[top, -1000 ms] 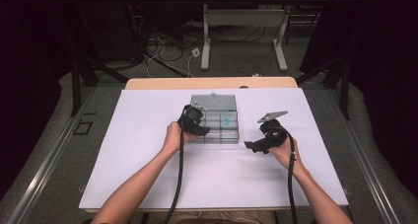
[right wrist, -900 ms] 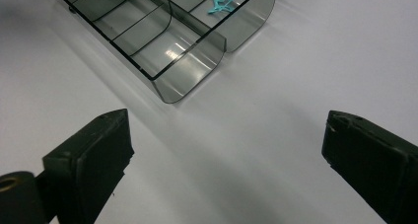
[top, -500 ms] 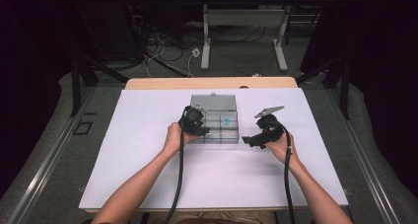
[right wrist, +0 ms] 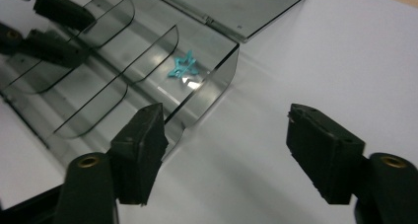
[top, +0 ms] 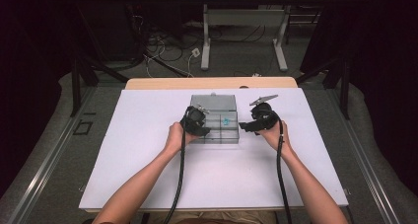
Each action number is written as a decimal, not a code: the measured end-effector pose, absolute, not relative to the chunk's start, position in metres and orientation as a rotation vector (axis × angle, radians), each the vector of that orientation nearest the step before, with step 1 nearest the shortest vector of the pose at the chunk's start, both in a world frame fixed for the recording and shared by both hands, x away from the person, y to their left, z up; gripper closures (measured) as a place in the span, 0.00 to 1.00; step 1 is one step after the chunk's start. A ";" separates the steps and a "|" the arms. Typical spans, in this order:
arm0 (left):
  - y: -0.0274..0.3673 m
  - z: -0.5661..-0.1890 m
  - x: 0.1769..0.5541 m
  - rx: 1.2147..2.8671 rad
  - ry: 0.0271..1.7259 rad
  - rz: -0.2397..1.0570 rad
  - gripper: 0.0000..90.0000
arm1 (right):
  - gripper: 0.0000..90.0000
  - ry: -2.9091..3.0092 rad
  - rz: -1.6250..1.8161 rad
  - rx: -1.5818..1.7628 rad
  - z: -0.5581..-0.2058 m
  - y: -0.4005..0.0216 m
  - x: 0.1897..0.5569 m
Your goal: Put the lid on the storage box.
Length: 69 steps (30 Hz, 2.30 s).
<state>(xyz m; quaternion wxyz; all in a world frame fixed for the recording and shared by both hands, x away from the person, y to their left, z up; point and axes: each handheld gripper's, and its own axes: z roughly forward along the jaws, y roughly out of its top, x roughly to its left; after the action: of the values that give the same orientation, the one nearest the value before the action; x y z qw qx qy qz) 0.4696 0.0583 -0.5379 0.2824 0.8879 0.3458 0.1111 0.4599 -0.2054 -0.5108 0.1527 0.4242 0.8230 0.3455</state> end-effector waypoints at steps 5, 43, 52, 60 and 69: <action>0.058 -0.538 0.470 2.375 0.927 0.297 0.65 | 0.54 2.340 0.995 1.213 -0.508 -0.199 0.474; 0.058 -0.538 0.469 2.381 0.912 0.309 0.66 | 1.00 2.370 0.800 1.517 -0.539 -0.174 0.561; 0.058 -0.538 0.469 2.379 0.910 0.312 0.66 | 1.00 2.323 0.878 1.475 -0.534 -0.176 0.563; 0.058 -0.538 0.469 2.380 0.908 0.312 0.66 | 1.00 2.280 0.922 1.435 -0.521 -0.178 0.565; 0.058 -0.538 0.469 2.380 0.910 0.313 0.66 | 1.00 2.241 0.956 1.380 -0.512 -0.179 0.562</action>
<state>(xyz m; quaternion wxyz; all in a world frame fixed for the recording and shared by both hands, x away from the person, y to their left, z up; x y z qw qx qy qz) 0.4687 0.0581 -0.5380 0.2833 0.8891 0.3401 0.1168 0.5621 -0.1788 -0.5117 0.1699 0.4858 0.7887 0.3365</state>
